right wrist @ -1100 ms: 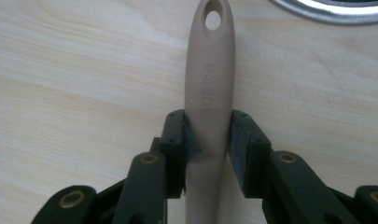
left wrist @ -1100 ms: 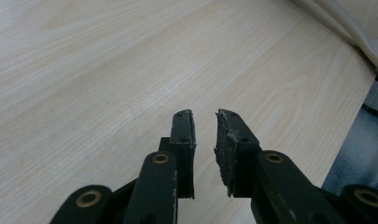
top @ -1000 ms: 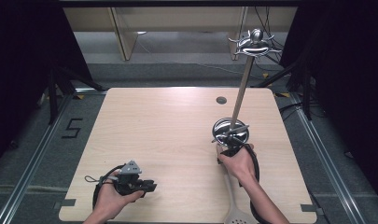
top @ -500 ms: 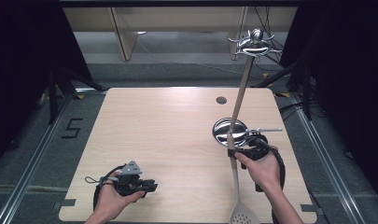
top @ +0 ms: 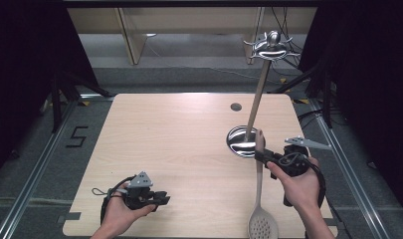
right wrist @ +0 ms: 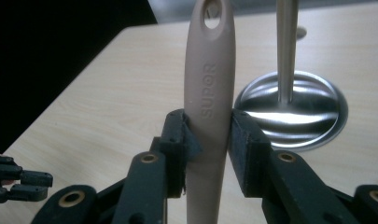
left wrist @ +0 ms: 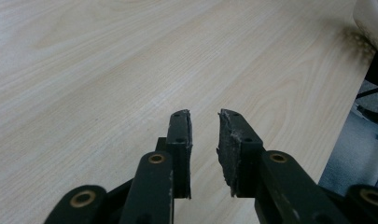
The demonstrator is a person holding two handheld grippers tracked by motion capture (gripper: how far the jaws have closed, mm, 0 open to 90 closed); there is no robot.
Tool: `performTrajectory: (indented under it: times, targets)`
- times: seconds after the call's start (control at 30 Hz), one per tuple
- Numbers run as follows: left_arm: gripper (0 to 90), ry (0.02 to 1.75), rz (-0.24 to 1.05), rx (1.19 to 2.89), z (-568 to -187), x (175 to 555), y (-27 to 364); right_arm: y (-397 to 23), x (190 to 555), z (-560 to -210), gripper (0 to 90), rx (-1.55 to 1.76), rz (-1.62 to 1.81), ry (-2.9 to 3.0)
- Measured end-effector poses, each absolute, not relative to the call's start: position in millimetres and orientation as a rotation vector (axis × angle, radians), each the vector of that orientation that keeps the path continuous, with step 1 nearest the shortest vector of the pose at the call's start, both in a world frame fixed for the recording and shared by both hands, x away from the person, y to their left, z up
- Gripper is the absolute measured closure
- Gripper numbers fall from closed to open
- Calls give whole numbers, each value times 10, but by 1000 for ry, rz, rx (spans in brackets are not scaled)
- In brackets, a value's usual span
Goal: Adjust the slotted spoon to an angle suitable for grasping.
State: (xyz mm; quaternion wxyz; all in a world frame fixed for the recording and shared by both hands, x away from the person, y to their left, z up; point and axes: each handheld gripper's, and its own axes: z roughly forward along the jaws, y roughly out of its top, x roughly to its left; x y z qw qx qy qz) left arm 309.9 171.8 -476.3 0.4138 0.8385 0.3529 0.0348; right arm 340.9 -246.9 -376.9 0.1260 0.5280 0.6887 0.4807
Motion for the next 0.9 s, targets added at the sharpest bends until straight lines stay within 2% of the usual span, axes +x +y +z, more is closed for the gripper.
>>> performTrajectory:
  times: [0.37,0.9]
  targets:
    - [725,882,87,2101,-4761,3095,1714,-2507,3092,-3669,692,1305,1534,1855]
    - [719,862,97,2091,-4756,3093,1710,-2630,2980,-3567,693,1130,1554,1733]
